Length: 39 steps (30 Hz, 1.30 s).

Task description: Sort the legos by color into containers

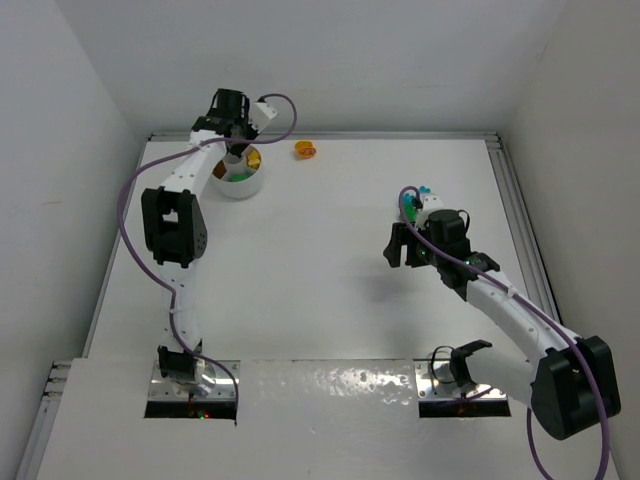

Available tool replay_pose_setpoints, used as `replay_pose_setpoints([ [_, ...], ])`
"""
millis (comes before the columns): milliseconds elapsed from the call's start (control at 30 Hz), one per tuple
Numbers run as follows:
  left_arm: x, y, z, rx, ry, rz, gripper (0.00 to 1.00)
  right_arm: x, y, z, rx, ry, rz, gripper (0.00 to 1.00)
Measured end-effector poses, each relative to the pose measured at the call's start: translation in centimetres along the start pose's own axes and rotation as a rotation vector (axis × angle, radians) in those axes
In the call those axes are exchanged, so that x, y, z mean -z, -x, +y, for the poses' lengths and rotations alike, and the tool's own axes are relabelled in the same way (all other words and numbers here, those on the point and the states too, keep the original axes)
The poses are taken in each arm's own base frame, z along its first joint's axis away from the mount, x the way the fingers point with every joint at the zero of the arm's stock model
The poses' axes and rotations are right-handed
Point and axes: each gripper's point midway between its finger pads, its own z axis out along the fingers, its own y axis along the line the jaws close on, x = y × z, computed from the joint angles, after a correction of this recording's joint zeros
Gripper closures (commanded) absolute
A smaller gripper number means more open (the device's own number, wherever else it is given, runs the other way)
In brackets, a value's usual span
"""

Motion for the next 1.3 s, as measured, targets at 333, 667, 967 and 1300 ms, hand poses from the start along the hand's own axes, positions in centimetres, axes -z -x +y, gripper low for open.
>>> replay_pose_setpoints([
  [333, 2.1, 4.0, -5.2, 0.041, -0.167, -0.177, 0.46, -0.4, -0.1, 0.2, -0.001, 0.015, 0.01, 0.25],
  [667, 5.2, 12.2, -9.2, 0.212, -0.317, -0.411, 0.41, -3.3, 9.5, 2.7, 0.113, 0.083, -0.009, 0.15],
  [967, 4.9, 10.4, -7.4, 0.327, -0.3, -0.363, 0.38, -14.4, 26.0, 7.0, 0.263, 0.224, -0.163, 0.15],
  [1300, 5.1, 10.4, -7.5, 0.367, -0.346, -0.377, 0.36, -28.3, 21.9, 5.0, 0.019, 0.191, -0.155, 0.21],
])
